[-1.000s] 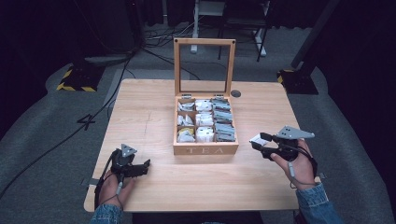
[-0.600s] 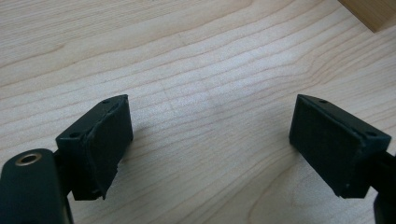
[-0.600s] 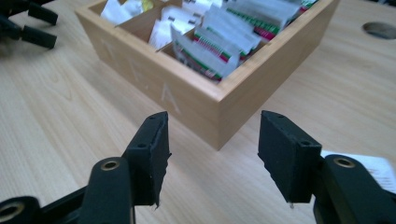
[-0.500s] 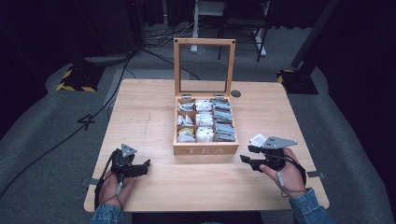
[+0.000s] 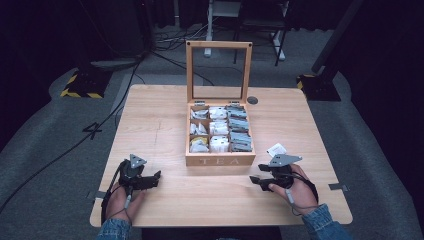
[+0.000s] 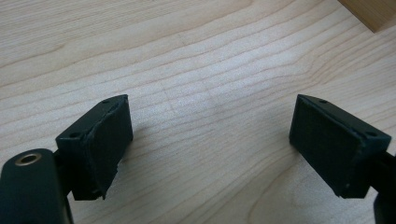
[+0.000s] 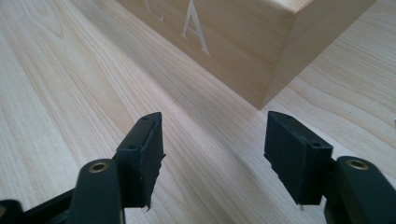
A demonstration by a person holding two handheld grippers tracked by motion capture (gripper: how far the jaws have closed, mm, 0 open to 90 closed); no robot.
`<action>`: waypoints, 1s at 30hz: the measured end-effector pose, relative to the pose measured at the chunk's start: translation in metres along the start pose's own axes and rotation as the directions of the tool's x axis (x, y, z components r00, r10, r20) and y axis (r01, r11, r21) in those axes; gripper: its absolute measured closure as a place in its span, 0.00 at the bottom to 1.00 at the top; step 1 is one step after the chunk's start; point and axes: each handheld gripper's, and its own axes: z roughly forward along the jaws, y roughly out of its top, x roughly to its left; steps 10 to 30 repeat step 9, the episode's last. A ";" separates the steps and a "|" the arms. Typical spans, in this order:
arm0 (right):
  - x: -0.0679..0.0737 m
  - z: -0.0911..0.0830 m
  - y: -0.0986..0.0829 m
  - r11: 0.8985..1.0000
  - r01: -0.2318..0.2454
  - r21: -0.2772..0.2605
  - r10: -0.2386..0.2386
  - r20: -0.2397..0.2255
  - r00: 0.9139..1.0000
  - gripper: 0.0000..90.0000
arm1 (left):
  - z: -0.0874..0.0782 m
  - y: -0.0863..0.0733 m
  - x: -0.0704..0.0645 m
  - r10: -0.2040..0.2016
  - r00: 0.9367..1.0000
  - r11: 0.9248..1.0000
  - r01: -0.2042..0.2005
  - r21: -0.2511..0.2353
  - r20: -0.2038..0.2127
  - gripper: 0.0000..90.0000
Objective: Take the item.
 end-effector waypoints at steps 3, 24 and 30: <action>0.001 0.004 -0.002 1.000 0.026 0.008 -0.026 0.004 1.000 0.40 | 0.000 0.000 0.000 0.001 1.000 1.000 -0.001 0.000 0.000 0.15; 0.005 0.022 -0.011 0.996 0.087 0.010 -0.087 -0.011 0.996 0.20 | 0.000 0.000 0.000 -0.003 1.000 1.000 0.003 0.000 -0.001 0.15; 0.005 0.022 -0.011 0.996 0.087 0.010 -0.087 -0.011 0.996 0.20 | 0.000 0.000 0.000 -0.003 1.000 1.000 0.003 0.000 -0.001 0.15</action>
